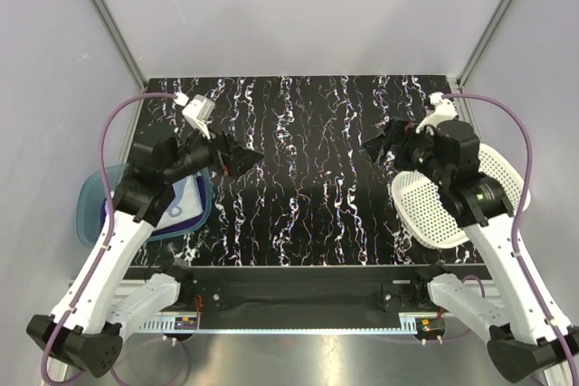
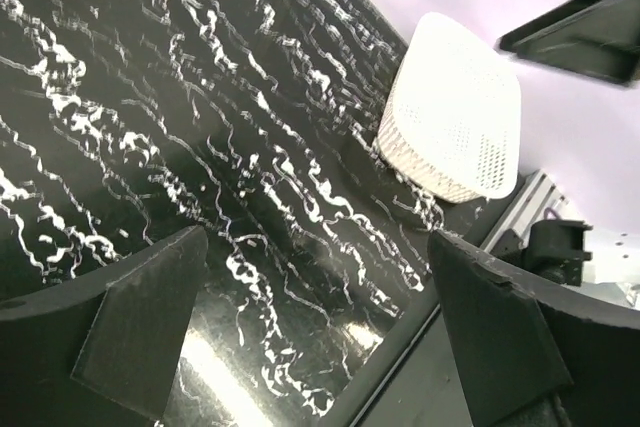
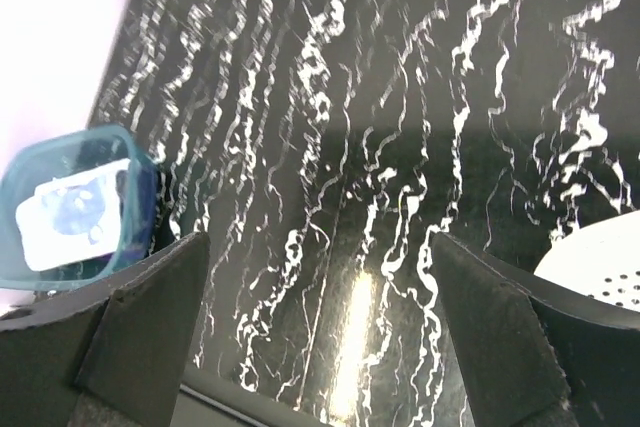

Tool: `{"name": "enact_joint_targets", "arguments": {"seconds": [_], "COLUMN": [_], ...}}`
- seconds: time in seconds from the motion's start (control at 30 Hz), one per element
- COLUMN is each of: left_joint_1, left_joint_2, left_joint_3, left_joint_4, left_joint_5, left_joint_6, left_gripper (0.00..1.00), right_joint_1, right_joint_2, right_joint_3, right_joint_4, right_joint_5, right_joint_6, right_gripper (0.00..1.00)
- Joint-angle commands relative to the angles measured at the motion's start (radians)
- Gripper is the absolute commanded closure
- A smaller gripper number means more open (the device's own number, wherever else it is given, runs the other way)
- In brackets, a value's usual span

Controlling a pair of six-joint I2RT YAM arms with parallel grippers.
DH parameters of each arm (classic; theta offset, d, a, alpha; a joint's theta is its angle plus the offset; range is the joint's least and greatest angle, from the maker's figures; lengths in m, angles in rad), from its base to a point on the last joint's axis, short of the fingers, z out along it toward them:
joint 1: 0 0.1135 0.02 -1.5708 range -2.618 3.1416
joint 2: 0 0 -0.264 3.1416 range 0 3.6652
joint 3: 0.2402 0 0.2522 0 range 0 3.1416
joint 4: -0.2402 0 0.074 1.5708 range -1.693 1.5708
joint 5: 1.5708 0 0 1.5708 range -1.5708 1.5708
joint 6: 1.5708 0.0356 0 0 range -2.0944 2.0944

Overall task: Fold and stack the towels
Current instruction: Neatly place the folded towel into the bin

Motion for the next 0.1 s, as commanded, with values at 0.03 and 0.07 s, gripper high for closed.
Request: {"name": "enact_joint_targets", "arguments": {"seconds": [0.03, 0.07], "left_joint_1": [-0.002, -0.001], "left_joint_2": [-0.001, 0.006], "left_joint_3": [0.002, 0.007], "left_joint_4": [0.08, 0.077], "left_joint_5": [0.021, 0.025], "left_joint_6": [0.021, 0.019], "left_gripper": [0.01, 0.01], "right_joint_1": [0.004, 0.004], "right_joint_2": [-0.087, -0.095], "right_joint_3": [-0.028, -0.029], "right_joint_4": [0.096, 0.102], "right_joint_5": [-0.007, -0.012], "right_joint_6": [-0.032, -0.033], "right_gripper": [0.0, 0.0]}}
